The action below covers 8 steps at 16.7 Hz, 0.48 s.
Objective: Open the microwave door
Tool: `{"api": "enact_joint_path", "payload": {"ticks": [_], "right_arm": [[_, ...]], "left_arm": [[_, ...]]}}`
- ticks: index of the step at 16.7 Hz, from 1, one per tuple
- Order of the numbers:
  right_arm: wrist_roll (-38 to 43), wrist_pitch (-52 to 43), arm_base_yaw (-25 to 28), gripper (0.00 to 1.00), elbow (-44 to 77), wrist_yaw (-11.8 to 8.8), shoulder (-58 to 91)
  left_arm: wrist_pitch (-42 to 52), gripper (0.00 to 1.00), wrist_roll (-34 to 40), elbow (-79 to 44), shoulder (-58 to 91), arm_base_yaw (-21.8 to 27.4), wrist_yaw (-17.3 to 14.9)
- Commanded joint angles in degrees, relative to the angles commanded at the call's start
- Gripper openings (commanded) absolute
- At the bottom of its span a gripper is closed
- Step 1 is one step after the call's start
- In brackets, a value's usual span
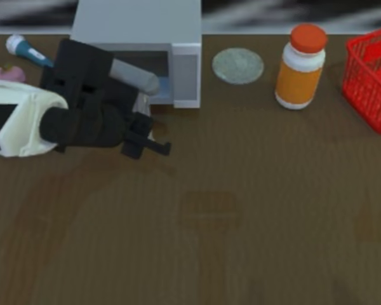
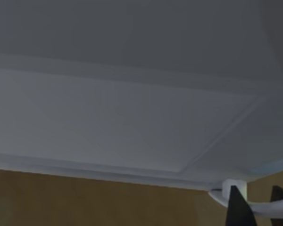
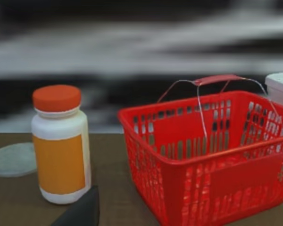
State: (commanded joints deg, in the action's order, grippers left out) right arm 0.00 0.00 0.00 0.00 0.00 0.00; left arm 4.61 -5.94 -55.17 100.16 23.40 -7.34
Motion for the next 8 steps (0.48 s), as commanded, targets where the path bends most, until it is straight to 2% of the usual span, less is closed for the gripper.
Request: {"api": "enact_joint_path", "payload": {"ticks": [4, 8], "right_arm": [[0.0, 0.0, 0.0, 1.00, 0.0, 0.0, 0.0], [0.0, 0.0, 0.0, 1.00, 0.0, 0.0, 0.0]], "left_arm": [[0.2, 0.00, -2.2, 0.8, -0.7, -1.1, -1.5], [0.2, 0.00, -2.2, 0.8, -0.7, -1.1, -1.5]]}}
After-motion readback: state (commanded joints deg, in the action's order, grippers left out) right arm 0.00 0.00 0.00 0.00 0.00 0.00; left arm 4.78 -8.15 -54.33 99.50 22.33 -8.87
